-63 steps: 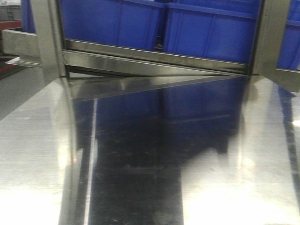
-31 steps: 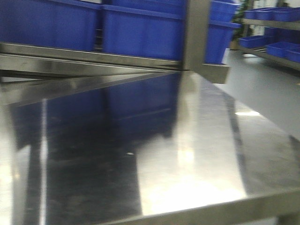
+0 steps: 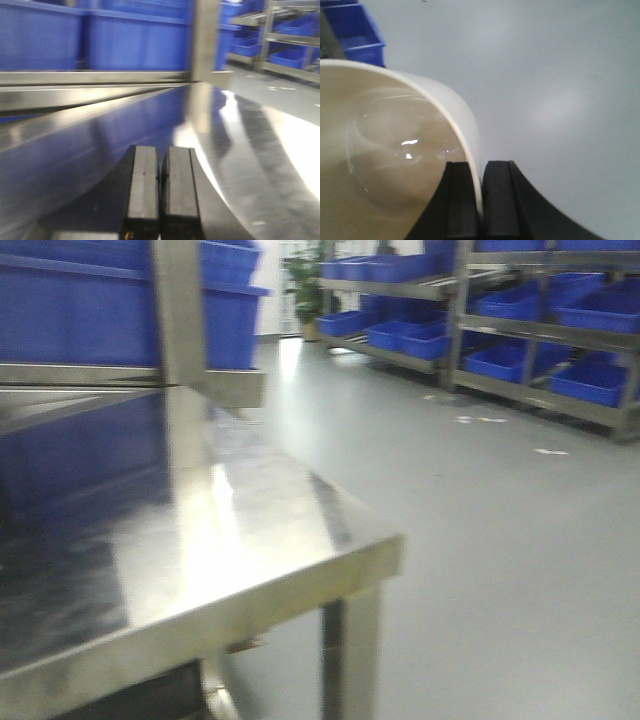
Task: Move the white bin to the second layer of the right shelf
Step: 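Turn away from the table carrying the bin in the right gripper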
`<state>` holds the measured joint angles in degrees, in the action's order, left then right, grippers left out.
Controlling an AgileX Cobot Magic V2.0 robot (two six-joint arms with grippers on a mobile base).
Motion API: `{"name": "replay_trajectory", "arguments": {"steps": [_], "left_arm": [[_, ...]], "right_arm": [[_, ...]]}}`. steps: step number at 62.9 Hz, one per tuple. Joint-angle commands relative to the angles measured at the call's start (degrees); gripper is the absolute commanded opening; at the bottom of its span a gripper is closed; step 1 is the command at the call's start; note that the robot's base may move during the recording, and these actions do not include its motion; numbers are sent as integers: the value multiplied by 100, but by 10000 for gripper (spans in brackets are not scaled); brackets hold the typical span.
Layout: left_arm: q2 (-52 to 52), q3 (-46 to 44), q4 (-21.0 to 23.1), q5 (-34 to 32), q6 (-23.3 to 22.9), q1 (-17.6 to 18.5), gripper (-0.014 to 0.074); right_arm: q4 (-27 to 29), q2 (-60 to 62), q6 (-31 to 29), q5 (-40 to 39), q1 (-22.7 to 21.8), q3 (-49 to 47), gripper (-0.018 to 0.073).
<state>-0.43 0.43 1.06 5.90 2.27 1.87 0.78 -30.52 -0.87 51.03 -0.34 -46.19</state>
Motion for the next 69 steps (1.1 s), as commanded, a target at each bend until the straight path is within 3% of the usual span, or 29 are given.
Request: {"name": "replay_trajectory", "arguments": {"steps": [1, 69], "left_arm": [[-120, 152, 43, -466, -30, 43, 85], [-120, 152, 43, -466, -30, 43, 85]], "right_arm": [[26, -22, -19, -490, -30, -167, 55], [26, -22, -19, -490, -30, -167, 55]]}}
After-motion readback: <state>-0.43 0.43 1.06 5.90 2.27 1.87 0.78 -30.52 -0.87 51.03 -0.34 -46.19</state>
